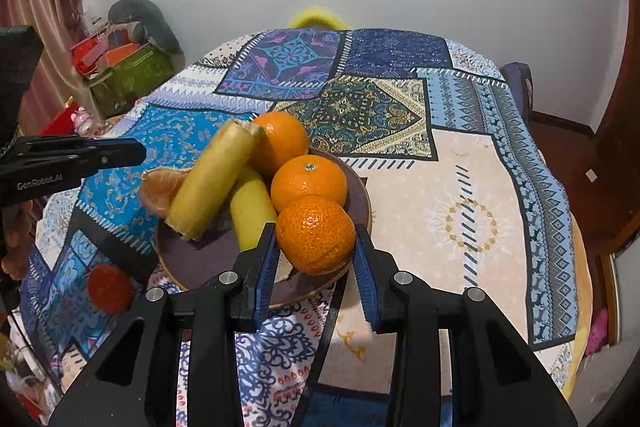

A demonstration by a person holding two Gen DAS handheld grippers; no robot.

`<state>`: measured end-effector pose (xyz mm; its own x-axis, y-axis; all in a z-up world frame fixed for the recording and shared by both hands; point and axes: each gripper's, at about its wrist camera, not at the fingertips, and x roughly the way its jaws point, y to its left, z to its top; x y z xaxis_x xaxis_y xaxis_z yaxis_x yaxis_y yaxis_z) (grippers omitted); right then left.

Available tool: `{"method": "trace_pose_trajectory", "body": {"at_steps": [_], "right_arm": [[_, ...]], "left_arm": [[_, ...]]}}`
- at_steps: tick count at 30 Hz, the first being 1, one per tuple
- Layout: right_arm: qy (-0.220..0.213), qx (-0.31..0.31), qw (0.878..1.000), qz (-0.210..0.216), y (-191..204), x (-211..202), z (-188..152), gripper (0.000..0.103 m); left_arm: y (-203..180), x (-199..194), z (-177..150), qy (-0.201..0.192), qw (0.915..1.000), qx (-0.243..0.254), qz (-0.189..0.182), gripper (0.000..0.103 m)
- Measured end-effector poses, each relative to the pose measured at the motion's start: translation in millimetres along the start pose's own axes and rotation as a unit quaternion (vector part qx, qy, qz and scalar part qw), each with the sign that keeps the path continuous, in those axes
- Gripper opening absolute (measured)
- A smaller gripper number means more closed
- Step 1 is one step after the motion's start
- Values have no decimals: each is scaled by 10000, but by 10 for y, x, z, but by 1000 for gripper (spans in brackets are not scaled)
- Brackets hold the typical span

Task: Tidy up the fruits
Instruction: 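Carry the pink fruit and mandarin with both tools over the dark plate, then lower both fruits onto the plate and open both tools, then grasp the red tomato with the left tool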

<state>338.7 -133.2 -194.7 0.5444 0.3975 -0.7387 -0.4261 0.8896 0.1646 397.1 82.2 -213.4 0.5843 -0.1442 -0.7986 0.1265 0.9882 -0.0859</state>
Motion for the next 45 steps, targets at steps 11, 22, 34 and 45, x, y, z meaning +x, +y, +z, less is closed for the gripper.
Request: {"method": "trace_pose_trajectory", "body": {"at_steps": [11,22,34,45], "right_arm": [[318,175,9993,24,-131,311,-36,33],[472,256,9985,103,-119,507,33,34],[599,94,9982,-14,-91,428,47,39],[268,-6,9996,-79,7,7,82,51]], "left_arm": [[94,-64,-180,-34,9999,-117,54,14],[183,-120,-294,-43,9995,-309,35,26],[206,-156,-348,-59,9989,-419,179,40],[97,-548,-418,-228,9990,-334,187,44]]}}
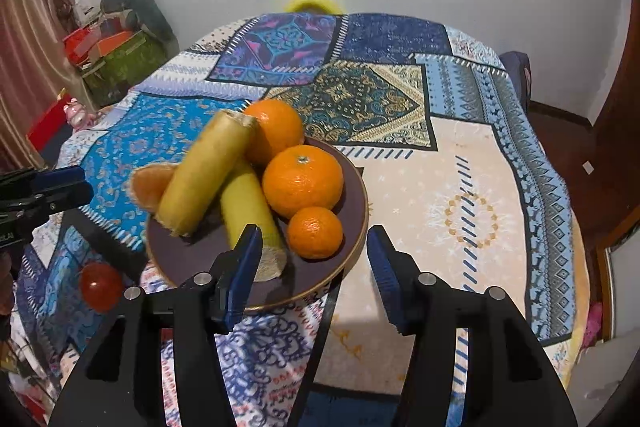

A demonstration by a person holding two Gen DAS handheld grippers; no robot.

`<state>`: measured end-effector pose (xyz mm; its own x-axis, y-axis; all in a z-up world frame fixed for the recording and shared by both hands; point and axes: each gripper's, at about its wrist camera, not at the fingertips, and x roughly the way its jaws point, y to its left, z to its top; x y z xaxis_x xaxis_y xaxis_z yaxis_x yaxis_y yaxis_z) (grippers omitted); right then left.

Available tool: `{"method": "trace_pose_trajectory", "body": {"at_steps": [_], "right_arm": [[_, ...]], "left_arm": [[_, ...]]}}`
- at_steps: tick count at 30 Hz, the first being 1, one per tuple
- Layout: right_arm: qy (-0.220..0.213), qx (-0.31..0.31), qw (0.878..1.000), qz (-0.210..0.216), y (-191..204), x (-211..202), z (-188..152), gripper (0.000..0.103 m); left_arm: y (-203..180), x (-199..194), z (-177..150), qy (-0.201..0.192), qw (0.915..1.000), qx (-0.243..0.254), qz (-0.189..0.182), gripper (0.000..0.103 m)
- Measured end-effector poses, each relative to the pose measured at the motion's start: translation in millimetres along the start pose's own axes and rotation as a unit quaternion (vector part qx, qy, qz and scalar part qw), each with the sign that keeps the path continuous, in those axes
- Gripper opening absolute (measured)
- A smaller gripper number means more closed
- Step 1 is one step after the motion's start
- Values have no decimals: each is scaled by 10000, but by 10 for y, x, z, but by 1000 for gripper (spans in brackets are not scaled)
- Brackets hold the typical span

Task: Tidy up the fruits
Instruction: 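Grasp the red tomato with the left tool, then grasp a mandarin with the right tool while the left tool holds the tomato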

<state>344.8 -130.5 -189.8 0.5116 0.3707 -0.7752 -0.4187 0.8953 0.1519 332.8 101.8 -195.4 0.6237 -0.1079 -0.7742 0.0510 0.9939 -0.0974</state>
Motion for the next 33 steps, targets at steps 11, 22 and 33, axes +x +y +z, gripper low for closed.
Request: {"method": "trace_pose_trajectory", "body": {"at_steps": [11,22,33], "right_arm": [[-179,-297,9992,190,391,-382,-105,51],[-92,-356,9985,399,653,-498,-329,51],[219,-364,9970,645,842,-302,-539,51]], "left_arm": [[-104,-349,-269,86,9999,122,30,53],[-106,-58,-685,835,9964,74,-85,54],[-88,345,-761,1093,9936,-209,-175,54]]}}
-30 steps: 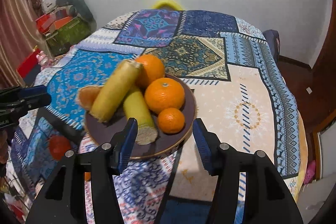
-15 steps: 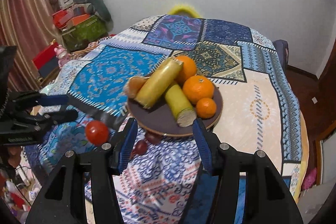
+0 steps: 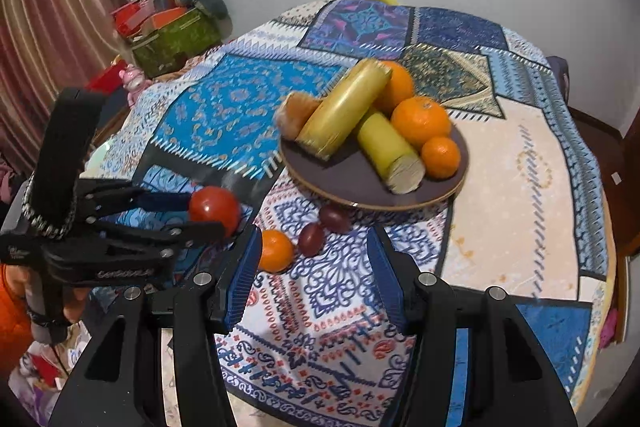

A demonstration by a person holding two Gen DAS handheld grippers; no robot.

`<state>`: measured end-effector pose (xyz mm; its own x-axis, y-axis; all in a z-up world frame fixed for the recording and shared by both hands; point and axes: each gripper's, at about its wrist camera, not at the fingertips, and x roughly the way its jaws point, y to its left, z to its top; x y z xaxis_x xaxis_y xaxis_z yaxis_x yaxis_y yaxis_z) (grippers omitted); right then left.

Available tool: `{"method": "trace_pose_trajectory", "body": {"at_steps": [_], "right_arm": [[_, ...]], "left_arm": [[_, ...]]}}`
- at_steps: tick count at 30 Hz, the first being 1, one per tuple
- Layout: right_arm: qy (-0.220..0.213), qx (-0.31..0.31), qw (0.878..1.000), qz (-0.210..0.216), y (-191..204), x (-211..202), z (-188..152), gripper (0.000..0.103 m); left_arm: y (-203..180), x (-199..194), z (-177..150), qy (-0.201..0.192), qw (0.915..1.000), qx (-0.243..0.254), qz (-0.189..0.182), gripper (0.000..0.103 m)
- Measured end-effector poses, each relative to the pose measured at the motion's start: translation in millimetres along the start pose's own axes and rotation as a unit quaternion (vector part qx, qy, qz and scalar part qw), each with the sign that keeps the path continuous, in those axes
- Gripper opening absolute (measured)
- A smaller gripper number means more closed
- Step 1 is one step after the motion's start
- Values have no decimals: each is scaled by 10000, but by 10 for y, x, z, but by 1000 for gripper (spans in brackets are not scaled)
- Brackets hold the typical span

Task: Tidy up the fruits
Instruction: 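Grasp a mandarin with the right tool while the left tool holds the tomato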

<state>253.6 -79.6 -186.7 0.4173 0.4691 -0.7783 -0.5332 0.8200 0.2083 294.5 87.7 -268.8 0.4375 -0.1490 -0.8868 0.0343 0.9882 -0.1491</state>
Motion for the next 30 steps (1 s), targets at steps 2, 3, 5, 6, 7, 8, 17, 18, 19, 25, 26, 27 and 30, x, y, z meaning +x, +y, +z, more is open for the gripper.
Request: {"method": "trace_pose_trajectory", "body": {"at_steps": [2,3,5,6,7,8,17,18,19,25,26,27,30], "right_arm": [[42,-24,10000,31,25,41,-27,51],[65,-36,10000,42,35,61,-36,51],[112,-52,9999,62,48,106,-56,51],[138,-55,9999,78,56,129,-65,51],[167,-52,9998,96,64,154,-75,51],[194,-43,9997,119,72,168,-84,51],[474,-45,9987,194,199,394,-172,46],[504,-30,9985,213,210,419,-170,43],[554,-13,9981,263,225,453,-167,41],[617,25,9978,242,311,563,-139,39],[594,3,9980,205,325,570,-126,39],[573,-4,9982,188,331,573,-116,39],[562,1,9983,134,330,596,-83,39]], "left_arm": [[5,37,13,-18,10000,-17,20,54],[6,49,18,-26,10000,-28,9,53],[9,61,27,-109,9999,-45,12,51],[12,61,23,-142,9999,-38,3,51],[12,55,22,-159,9999,-32,-3,51],[20,47,13,-180,9998,-24,-22,50],[141,-252,-147,-494,9987,86,116,50],[171,-291,-168,-519,9986,73,103,50],[197,-319,-188,-534,9985,59,92,50],[312,-387,-274,-557,9984,-33,30,50],[328,-380,-281,-531,9986,-58,7,50],[338,-371,-286,-501,9987,-77,-15,50],[341,-360,-295,-473,9988,-89,-18,50]]}}
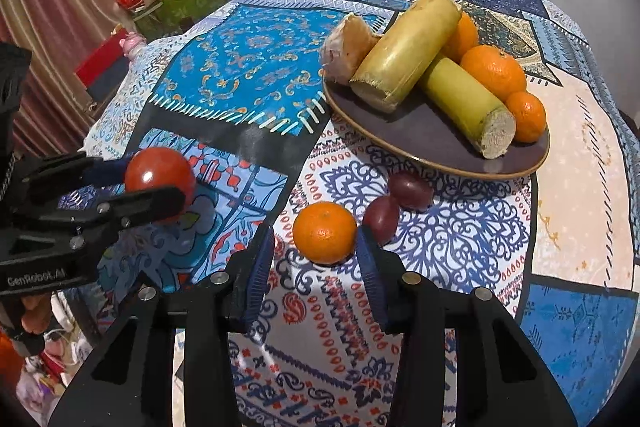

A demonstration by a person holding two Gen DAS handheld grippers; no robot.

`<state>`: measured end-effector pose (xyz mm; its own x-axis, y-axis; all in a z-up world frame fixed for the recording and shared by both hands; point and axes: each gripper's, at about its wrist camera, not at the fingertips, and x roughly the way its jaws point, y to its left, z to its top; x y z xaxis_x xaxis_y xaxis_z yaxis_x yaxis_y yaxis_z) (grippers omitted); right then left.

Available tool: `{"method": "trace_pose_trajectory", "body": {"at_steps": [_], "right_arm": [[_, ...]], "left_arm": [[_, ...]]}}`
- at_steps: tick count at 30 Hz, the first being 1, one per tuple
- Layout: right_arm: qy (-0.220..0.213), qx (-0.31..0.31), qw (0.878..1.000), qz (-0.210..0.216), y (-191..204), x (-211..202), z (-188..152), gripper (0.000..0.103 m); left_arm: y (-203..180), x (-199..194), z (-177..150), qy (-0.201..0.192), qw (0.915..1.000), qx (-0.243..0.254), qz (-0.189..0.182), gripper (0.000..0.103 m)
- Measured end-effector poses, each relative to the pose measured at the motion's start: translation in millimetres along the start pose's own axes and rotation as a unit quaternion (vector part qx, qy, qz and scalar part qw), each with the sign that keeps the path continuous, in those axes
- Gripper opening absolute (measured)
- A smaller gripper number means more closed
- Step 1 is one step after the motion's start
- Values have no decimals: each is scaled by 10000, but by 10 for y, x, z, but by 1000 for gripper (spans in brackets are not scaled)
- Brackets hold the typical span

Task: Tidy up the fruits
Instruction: 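Grasp a mandarin with the right tool while the left tool holds the tomato, then carry the tomato and mandarin with both tools over the plate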

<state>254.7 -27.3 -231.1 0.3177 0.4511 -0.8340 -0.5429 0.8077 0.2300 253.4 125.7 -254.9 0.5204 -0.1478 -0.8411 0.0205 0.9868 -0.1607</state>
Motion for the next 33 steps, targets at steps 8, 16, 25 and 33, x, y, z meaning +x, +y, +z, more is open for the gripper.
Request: {"method": "trace_pose_trajectory", "body": {"at_steps": [8,16,25,33], "right_arm": [[31,-30,10000,-43,9,74,7,36],[1,-18,10000,-13,9,-9,-13,31],[-575,-52,9982,-136,-197,-497,33,31],[-814,227,9959,-310,-600,-681,92,31]], "left_arm": [[-61,-29,19,-17,10000,15,-12,50],[-161,-110,81,-84,9999,88,-42,50],[-403,-113,247,-168,9995,205,-196,50],[-763,-23,498,-203,9978,553,-306,50]]}}
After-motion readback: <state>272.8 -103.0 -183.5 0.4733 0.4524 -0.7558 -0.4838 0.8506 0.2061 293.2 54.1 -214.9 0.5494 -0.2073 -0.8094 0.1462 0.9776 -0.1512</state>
